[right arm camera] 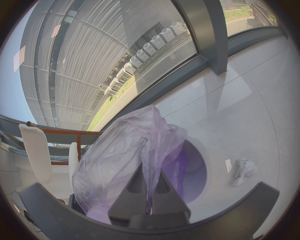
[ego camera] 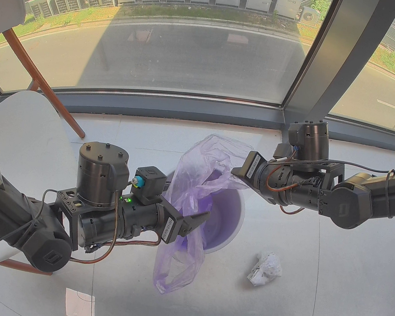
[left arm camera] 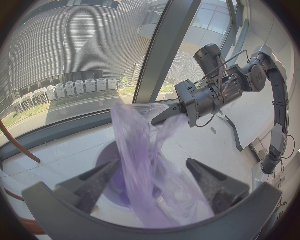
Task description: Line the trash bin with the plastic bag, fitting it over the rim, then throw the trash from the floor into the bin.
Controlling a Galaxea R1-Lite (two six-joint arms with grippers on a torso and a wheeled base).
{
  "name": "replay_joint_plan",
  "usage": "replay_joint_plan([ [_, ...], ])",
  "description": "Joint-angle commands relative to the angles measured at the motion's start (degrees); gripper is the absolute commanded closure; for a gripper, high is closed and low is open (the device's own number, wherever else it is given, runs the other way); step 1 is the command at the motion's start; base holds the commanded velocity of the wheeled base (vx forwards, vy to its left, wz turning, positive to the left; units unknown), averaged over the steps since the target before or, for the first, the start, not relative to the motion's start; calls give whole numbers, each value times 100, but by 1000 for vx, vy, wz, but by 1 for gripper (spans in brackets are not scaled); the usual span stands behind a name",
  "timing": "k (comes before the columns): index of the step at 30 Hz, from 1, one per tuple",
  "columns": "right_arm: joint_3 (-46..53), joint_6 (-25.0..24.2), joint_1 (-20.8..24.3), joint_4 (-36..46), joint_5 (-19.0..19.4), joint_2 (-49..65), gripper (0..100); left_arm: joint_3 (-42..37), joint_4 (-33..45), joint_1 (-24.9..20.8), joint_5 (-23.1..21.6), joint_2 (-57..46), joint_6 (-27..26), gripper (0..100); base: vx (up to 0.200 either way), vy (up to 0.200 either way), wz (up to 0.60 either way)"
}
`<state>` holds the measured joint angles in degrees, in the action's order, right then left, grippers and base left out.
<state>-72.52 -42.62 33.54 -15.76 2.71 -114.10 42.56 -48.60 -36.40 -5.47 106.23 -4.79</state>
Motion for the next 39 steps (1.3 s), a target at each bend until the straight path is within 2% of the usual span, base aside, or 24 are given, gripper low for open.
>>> replay_joint_plan([
  [1,-8,8,-172,-6,19,55,100,-151,9,1,2,-50,22,0,0,0,0],
  [8,19,-10,-234,-6,63,73,100,-556,18,37,11,-375,31,0,0,0,0],
  [12,36,-1,-234,-6,63,81,100,-564,53,221,20,-498,22,0,0,0,0],
  [17,28,8,-251,-6,63,90,100,-670,202,230,503,-630,40,0,0,0,0],
  [19,36,8,-251,3,63,99,100,-758,237,239,530,-709,48,0,0,0,0],
  [26,63,8,-234,-6,63,108,100,-1162,246,265,539,-1016,57,0,0,0,0],
  [32,124,8,-234,3,63,169,100,-1180,246,467,503,-1025,48,0,0,0,0],
  [39,203,8,-207,-6,46,239,100,-1197,264,335,477,-955,-4,0,0,0,0],
])
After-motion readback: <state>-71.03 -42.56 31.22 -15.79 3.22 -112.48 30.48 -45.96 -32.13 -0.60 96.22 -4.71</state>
